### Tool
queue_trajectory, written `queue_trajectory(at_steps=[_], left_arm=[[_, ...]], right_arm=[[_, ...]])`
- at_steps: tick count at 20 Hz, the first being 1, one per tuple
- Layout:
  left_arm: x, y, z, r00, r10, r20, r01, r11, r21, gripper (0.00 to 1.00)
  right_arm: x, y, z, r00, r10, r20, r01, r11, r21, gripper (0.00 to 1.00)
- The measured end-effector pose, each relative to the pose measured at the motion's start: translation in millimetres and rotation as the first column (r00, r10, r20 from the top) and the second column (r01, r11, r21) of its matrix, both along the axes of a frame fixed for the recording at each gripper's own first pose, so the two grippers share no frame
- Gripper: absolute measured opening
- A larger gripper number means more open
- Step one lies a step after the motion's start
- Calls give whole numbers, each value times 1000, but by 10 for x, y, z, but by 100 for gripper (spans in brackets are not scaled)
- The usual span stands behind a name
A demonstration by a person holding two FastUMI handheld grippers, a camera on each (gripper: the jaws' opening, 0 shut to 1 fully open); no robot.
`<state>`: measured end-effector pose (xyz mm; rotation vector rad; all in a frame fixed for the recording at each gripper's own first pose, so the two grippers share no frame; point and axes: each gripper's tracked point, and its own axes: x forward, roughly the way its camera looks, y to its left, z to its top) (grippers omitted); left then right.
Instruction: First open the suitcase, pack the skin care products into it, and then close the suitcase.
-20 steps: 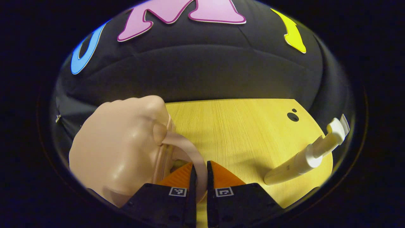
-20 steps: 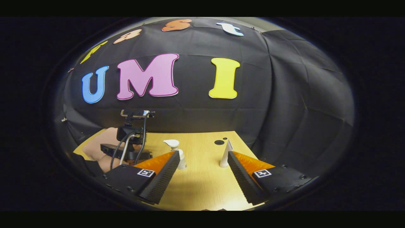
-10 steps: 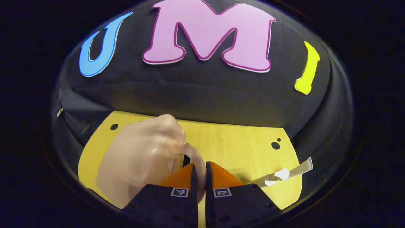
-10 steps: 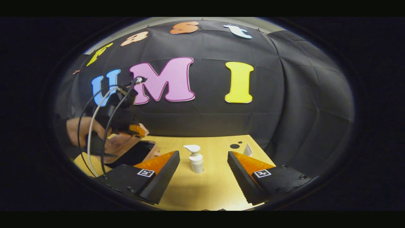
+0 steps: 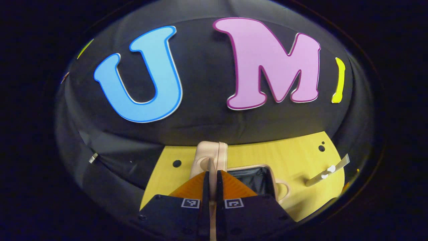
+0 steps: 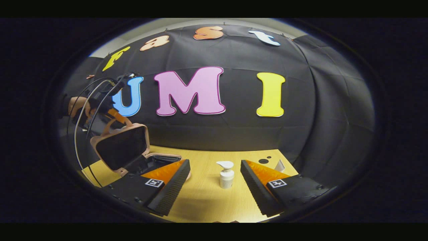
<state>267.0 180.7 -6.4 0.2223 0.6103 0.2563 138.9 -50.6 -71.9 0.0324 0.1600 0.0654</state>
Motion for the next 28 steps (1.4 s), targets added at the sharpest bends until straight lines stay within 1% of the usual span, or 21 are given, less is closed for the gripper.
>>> queue_trajectory(at_steps=[1,3,6,8,10,11,13,15,16,17,19,20,21,22,23,24,25,27,28], left_arm=[[-21,279,-17,1000,18,-2,-18,999,51,12],[-63,816,-145,998,55,1,-54,991,126,12],[-53,1574,-521,996,87,26,-91,981,173,12],[-40,2061,-946,992,125,8,-124,972,199,12],[-56,2418,-1419,989,140,-52,-125,965,232,12],[-43,2530,-1629,988,144,-63,-128,968,215,12],[-14,2674,-1990,980,178,-84,-165,976,140,12],[-21,2777,-2199,975,191,-118,-179,978,103,13],[-20,2781,-2261,974,190,-128,-180,980,86,12],[-25,2793,-2306,972,195,-130,-186,980,75,13],[-26,2793,-2361,970,208,-124,-201,978,63,13],[-65,2870,-2361,965,226,-135,-216,973,83,14],[-78,2922,-2318,963,237,-127,-225,969,99,24],[-73,2956,-2275,961,250,-116,-236,965,118,27],[-75,2940,-2173,964,249,-93,-238,964,116,32],[-91,2894,-2103,968,244,-62,-236,966,109,31],[-83,2853,-1981,972,233,-39,-228,969,98,40],[-127,2696,-1689,978,206,7,-206,974,99,66],[-117,2559,-1502,983,177,44,-181,979,97,79]], right_arm=[[-9,-5,-17,1000,-7,-5,7,1000,-13,97],[-27,-89,-42,999,-52,-11,51,998,-40,97],[-43,-174,-115,994,-109,-21,107,992,-71,97],[-62,-171,-202,991,-126,-43,121,988,-98,97],[-99,-102,-271,990,-124,-65,116,988,-104,97],[-121,-82,-287,990,-125,-67,116,986,-119,97],[-190,-90,-284,988,-146,-44,138,978,-159,97],[-177,-65,-354,987,-159,-36,152,976,-156,97],[-175,-57,-418,985,-162,-55,152,975,-160,97],[-168,-62,-478,984,-169,-62,157,974,-166,97],[-168,-38,-511,982,-179,-63,168,975,-146,97],[-154,-27,-539,981,-183,-72,172,975,-138,98],[-142,-25,-575,979,-186,-78,175,975,-135,97],[-125,-31,-572,978,-192,-77,181,975,-131,97],[-112,-38,-548,979,-194,-70,184,975,-126,97],[-104,-58,-525,978,-197,-65,188,974,-125,97],[-97,-89,-516,978,-200,-63,191,973,-128,97],[-97,-180,-483,976,-208,-56,200,971,-129,97],[-94,-231,-470,975,-216,-53,208,970,-126,97]])
